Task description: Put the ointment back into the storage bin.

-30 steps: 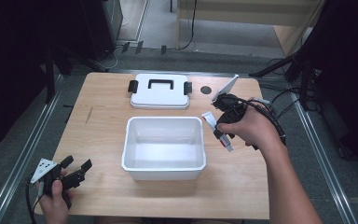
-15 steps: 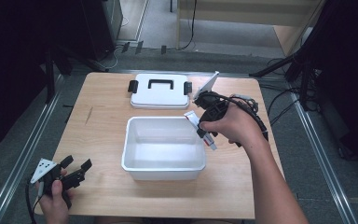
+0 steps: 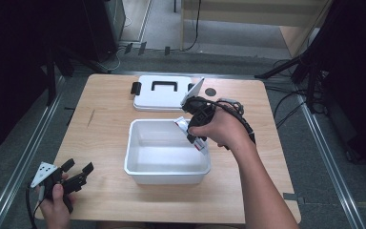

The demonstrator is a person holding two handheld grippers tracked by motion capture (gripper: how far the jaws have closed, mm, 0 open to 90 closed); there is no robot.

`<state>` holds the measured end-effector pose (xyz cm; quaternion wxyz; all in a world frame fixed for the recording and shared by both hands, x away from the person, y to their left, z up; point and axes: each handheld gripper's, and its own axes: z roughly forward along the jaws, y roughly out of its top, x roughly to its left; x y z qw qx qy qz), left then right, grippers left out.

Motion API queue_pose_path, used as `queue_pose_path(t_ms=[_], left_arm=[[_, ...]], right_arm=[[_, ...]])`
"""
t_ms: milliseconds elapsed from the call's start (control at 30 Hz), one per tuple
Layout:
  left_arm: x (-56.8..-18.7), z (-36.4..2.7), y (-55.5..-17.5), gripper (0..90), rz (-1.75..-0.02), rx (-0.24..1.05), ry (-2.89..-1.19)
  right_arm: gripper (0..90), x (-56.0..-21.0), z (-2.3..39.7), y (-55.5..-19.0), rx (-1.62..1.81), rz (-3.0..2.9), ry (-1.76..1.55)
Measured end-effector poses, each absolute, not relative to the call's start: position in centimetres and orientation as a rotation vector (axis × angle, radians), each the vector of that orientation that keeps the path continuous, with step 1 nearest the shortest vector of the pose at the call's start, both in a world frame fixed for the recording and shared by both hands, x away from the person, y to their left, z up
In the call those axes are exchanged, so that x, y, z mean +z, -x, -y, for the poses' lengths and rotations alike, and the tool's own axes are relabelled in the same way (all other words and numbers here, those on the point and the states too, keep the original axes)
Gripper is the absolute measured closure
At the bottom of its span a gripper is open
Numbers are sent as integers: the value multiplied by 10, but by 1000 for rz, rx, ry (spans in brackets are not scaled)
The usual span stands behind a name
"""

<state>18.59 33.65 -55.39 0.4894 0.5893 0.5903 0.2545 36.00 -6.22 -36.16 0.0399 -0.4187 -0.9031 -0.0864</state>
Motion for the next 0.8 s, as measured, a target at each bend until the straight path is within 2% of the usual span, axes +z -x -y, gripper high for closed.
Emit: queue_pose_path(t_ms=[333, 800], left_arm=[[-554, -337, -186, 169, -1435, 617, -1429], [-554, -337, -186, 169, -1434, 617, -1428]], right_arm=[[711, -384, 48, -362, -231, 2775, 1222], [711, -417, 49, -367, -196, 2785, 1247]])
